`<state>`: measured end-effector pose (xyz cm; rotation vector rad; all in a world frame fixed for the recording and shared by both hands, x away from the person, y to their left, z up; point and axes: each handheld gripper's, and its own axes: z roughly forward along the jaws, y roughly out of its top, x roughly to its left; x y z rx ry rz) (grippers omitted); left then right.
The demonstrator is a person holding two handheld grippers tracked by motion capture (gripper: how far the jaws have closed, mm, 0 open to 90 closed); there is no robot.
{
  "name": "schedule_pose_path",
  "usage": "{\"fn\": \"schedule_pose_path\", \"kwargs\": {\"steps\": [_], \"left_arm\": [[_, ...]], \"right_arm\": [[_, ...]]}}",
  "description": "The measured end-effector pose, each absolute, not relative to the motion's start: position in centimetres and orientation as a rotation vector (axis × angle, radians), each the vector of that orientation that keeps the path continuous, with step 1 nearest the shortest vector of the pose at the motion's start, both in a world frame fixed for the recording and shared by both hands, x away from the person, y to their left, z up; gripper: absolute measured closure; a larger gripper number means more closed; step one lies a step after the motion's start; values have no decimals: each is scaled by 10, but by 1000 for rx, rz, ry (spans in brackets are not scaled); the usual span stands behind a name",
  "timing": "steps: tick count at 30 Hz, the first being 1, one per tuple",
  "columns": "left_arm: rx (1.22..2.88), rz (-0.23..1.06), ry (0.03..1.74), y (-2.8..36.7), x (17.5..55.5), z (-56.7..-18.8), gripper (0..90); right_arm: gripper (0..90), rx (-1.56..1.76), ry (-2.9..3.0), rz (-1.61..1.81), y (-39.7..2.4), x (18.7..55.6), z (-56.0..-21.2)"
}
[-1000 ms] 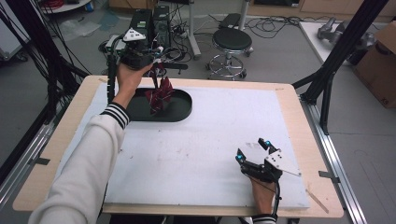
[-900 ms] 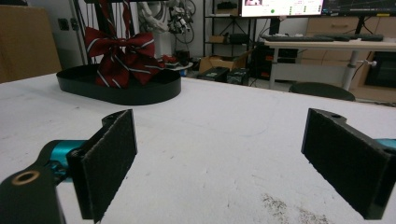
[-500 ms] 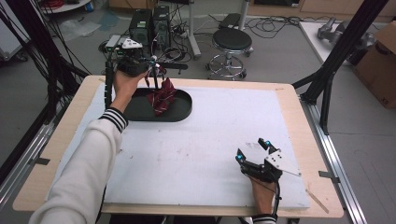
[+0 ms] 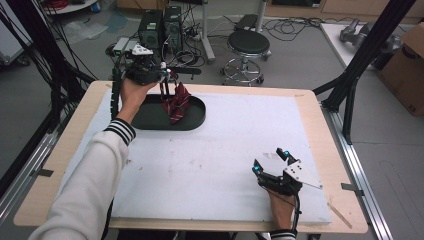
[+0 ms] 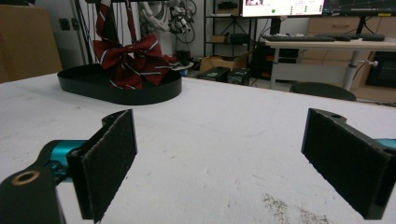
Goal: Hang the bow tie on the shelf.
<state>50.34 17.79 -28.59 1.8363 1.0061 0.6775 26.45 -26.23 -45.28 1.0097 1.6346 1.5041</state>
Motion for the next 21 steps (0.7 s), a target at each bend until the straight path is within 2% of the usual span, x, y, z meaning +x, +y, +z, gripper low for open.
{"fn": "schedule_pose_path", "kwargs": {"steps": [5, 11, 21], "left_arm": [[1882, 647, 979, 174, 501, -285, 392], [1877, 625, 912, 175, 493, -285, 188], [1801, 666, 741, 193, 452, -292, 159]], "right_arm": [[94, 1007, 1633, 1506, -262, 265, -453], [94, 1019, 1634, 1513, -262, 264, -453], [94, 1012, 1637, 1511, -263, 264, -453]]}}
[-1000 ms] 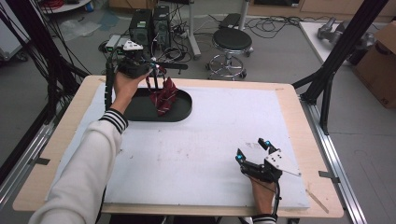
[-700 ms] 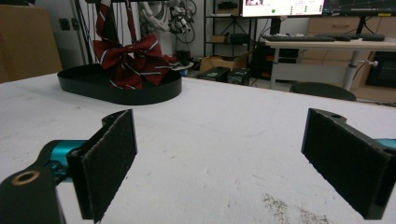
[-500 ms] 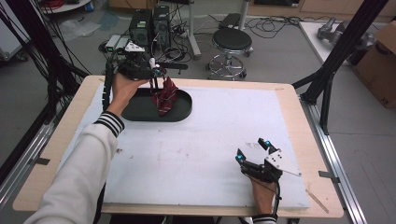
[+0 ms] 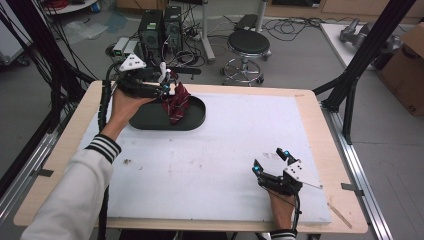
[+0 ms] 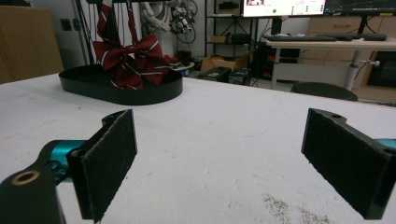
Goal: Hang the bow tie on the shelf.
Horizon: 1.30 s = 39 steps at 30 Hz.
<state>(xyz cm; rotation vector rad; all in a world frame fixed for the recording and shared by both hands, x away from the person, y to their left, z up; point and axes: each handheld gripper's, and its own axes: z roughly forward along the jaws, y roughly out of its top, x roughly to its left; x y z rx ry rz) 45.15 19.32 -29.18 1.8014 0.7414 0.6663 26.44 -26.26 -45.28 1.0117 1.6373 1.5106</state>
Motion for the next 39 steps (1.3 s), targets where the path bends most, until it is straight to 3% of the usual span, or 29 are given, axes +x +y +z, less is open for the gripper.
{"fn": "schedule_pose_path", "kwargs": {"steps": [12, 19, 26, 32, 39], "left_arm": [[1652, 717, 622, 244, 375, -313, 160], [1633, 656, 580, 267, 337, -357, 159], [1564, 708, 569, 284, 290, -409, 158], [1500, 733, 653, 290, 276, -445, 157], [1431, 716, 716, 296, 273, -454, 119]], "right_arm": [[94, 999, 1614, 1522, -263, 262, -454], [94, 997, 1618, 1517, -263, 262, -453], [94, 995, 1618, 1517, -263, 262, -453], [94, 987, 1611, 1520, -263, 261, -454], [94, 996, 1608, 1526, -263, 261, -454]]}}
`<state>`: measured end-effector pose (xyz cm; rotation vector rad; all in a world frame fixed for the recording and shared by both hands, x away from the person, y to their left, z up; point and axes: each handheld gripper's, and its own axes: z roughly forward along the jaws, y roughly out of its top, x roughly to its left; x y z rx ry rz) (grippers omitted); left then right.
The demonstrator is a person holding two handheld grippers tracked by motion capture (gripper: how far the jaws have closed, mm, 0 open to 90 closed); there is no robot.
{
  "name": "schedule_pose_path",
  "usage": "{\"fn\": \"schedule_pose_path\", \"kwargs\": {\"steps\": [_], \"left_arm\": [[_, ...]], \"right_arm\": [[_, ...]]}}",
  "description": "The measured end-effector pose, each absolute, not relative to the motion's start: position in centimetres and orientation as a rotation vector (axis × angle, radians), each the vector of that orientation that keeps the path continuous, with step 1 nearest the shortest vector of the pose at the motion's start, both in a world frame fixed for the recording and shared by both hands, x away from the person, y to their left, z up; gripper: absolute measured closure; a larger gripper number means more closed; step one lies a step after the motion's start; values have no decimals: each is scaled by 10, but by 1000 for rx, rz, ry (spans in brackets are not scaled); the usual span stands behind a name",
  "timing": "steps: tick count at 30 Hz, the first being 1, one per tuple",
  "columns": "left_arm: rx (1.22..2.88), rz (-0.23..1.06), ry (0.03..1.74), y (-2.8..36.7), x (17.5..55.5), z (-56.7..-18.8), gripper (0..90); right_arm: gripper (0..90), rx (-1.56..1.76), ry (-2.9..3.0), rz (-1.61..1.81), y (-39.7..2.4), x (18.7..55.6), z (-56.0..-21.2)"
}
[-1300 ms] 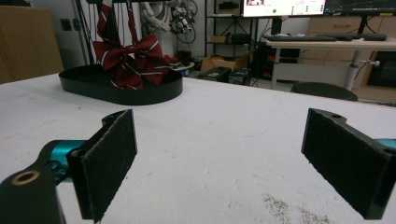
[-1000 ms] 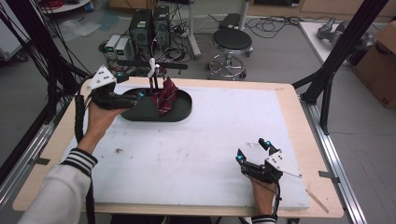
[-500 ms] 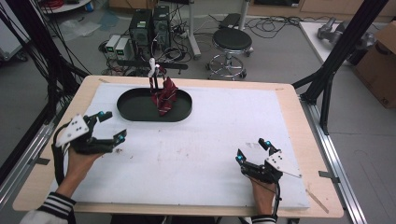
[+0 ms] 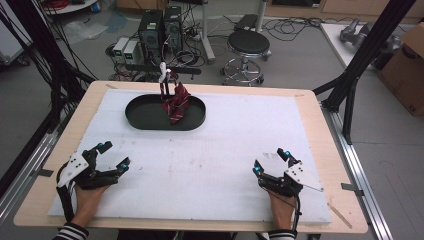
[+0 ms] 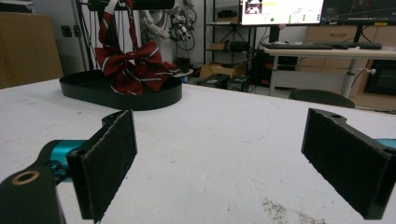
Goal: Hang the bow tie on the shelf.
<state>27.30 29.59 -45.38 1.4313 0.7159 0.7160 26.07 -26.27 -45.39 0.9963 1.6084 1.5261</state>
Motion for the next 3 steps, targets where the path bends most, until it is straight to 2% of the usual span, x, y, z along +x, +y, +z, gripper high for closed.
{"fn": "schedule_pose_path", "kwargs": {"steps": [3], "left_arm": [[1419, 741, 723, 296, 271, -455, 119]], "right_arm": [[94, 989, 1602, 1531, -263, 261, -454]]}}
